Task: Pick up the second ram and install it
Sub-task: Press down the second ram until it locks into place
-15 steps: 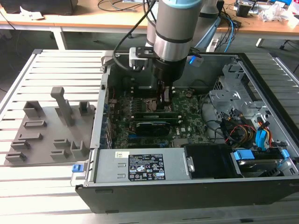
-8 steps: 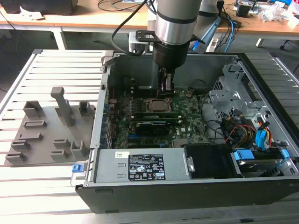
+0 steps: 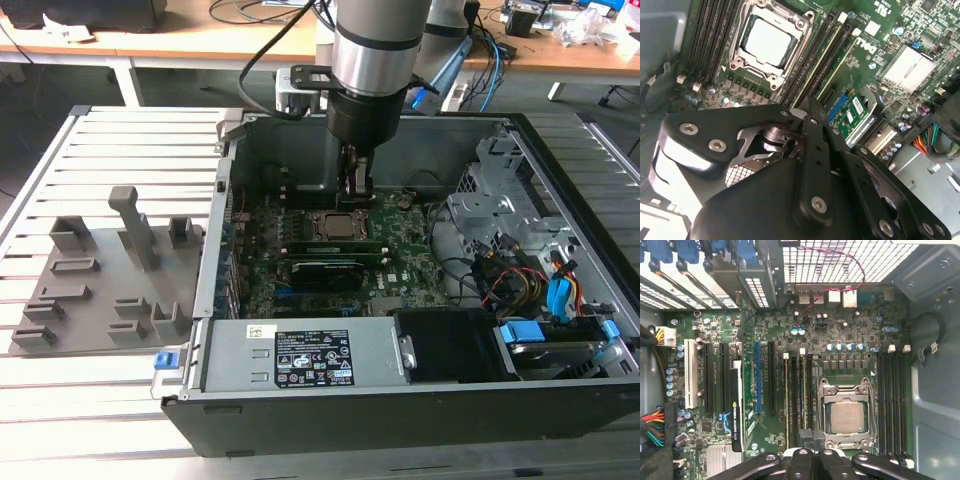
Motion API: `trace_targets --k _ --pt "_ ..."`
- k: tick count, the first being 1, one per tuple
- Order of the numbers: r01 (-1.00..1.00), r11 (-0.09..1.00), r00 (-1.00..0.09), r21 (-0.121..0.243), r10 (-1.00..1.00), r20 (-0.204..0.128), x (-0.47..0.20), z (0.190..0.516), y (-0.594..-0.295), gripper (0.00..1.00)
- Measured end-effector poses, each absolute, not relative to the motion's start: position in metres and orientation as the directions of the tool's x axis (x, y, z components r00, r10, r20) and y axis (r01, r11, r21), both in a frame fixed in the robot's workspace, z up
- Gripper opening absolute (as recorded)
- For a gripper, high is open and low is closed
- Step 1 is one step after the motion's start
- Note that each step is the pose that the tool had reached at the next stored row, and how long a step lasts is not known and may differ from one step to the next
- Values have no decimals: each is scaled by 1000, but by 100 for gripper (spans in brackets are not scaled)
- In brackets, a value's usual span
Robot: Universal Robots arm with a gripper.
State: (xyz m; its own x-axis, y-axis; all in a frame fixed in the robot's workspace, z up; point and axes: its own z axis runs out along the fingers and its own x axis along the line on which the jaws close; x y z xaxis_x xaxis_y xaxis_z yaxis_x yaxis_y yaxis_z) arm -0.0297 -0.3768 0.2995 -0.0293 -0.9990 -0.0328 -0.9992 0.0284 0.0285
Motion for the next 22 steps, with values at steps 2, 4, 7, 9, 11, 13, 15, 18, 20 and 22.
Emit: trace_targets --k 2,4,7,9,11,13,15,18,20,22 --pt "-999 28 -29 35 -999 -32 -11 298 -377 11" --pt "-999 28 -29 37 -999 -30 -3 295 -377 11" --pt "-999 28 -30 40 -999 -29 6 290 -377 11" --pt "-999 28 -30 40 -999 -29 9 287 -377 11" --pt "-999 29 -30 41 -999 -29 13 280 -377 11" --pt "-999 28 -30 41 -999 -29 15 277 -377 11" --pt "-999 29 -30 41 -999 -29 17 272 -377 11" --pt "-999 29 -30 41 -999 -29 18 266 -377 11" --pt "-999 28 -30 41 -999 -29 18 260 -377 11" --pt "-999 28 -30 41 -999 -29 18 255 -377 11"
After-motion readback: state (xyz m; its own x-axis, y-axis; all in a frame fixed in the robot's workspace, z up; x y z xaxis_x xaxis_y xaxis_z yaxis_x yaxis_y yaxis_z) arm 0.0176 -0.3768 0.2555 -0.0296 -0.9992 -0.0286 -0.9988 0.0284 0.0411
